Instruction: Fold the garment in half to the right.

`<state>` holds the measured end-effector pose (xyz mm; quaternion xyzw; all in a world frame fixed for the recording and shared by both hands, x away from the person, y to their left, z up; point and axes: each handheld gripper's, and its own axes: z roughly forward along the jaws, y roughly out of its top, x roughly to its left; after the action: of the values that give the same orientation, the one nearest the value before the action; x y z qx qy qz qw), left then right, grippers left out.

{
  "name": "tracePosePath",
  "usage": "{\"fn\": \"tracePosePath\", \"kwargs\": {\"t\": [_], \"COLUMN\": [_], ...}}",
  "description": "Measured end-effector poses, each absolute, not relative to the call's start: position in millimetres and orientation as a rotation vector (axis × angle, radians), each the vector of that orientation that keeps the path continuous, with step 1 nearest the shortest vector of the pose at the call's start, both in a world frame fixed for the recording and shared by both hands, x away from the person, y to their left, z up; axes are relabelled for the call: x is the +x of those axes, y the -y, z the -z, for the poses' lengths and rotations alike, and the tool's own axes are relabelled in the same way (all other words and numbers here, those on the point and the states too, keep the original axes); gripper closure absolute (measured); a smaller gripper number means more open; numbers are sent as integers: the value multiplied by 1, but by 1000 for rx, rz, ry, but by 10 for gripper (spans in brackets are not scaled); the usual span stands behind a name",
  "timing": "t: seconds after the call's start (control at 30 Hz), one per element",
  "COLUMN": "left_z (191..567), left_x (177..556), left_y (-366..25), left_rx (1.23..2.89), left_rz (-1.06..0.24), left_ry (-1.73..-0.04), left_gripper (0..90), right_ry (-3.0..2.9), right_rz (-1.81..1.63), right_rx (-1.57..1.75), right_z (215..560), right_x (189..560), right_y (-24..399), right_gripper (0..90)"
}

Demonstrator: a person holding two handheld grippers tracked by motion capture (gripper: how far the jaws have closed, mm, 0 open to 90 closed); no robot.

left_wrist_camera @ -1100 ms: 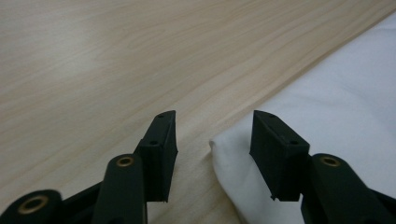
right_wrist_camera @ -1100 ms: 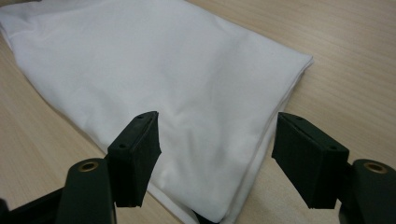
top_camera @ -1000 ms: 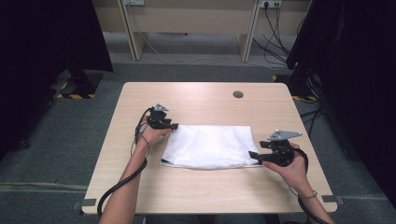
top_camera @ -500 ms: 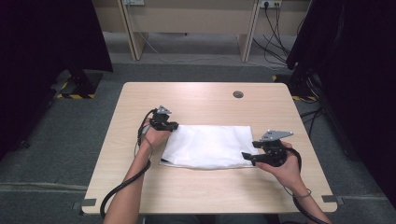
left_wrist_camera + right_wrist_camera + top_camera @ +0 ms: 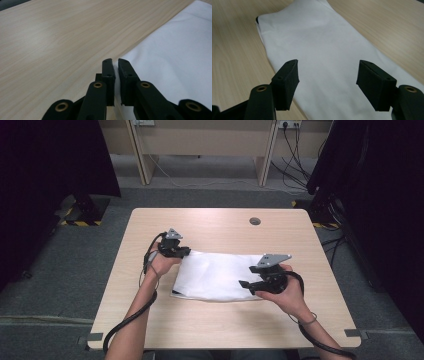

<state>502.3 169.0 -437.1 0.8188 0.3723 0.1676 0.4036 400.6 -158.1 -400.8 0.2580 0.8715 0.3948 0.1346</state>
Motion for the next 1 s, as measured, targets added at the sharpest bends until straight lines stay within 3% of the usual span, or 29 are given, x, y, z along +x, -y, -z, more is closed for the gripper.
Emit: {"fn": "tracePosePath", "kwargs": {"t": [0.6, 0.63, 0.77, 1.0], "left_z": [426, 426, 426, 421], "left_x": [498, 498, 498, 498], "left_y": [-168, -168, -168, -168], "left_rx": [2095, 2095, 2106, 2138], "left_rz": [-442, -442, -440, -453], "left_ry": [-917, -917, -912, -893], "left_gripper": [833, 833, 833, 833], "right_ry": [-2588, -2634, -2634, -2715], "right_rz": [-1156, -1162, -1162, -1130], "right_rx": [623, 539, 539, 400], "right_z": [397, 398, 398, 406], "right_x": [401, 398, 398, 394], "right_y": [109, 80, 80, 29], "right_gripper": [355, 355, 369, 402]}}
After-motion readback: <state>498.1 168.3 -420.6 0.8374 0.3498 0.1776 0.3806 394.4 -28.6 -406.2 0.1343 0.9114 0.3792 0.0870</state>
